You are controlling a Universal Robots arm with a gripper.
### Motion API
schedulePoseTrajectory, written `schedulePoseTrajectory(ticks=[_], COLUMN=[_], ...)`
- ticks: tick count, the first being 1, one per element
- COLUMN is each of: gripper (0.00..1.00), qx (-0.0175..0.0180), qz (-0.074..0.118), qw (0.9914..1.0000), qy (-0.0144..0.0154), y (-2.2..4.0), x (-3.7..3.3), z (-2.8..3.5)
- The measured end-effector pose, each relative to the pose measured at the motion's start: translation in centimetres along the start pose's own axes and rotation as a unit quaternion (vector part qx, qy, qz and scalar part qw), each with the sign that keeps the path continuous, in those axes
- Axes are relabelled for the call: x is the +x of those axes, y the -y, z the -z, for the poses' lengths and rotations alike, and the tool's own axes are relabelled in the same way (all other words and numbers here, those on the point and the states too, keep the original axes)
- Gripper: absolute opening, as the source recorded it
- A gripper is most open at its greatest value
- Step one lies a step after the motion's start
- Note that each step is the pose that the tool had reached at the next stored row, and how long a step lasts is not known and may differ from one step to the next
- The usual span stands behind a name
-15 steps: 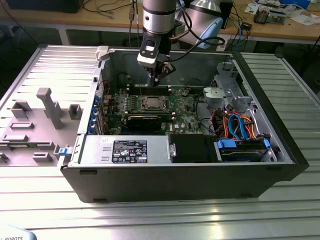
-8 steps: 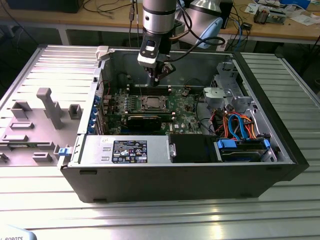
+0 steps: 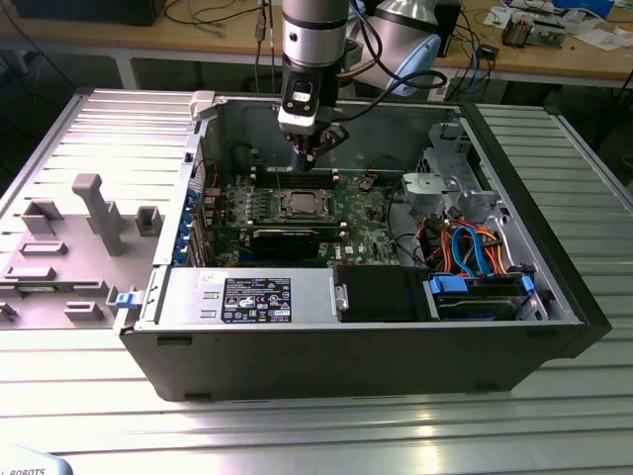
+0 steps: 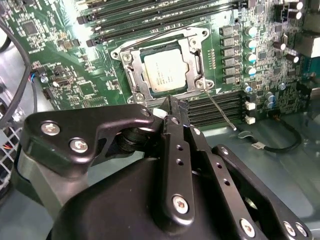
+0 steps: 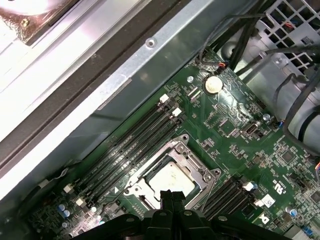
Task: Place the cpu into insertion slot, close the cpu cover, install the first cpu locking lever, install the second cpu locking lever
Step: 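Install the first cpu locking lever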
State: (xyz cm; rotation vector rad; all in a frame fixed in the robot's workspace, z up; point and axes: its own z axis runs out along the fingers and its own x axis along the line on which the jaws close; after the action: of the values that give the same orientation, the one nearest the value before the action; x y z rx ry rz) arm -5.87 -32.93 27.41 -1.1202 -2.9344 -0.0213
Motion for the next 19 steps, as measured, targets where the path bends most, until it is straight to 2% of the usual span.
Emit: schedulePoseTrajectory(ticks=[4, 7, 8, 11, 19], gripper=[0.11, 0.11, 0.11, 0.11, 0.11], qx=[0.0002, 0.0003, 0.0004, 0.0004, 0.0004], qz=[0.028, 0.051, 0.061, 0.075, 0.078], qw=[0.99961, 0.99871, 0.99815, 0.99717, 0.99697], qy=[-0.0003, -0.0006, -0.0008, -0.0009, -0.0010], y=[0.00, 0.00, 0.00, 0.00, 0.00], x=[0.00, 0.00, 0.00, 0.00, 0.00], z=[0.00, 0.00, 0.00, 0.00, 0.00])
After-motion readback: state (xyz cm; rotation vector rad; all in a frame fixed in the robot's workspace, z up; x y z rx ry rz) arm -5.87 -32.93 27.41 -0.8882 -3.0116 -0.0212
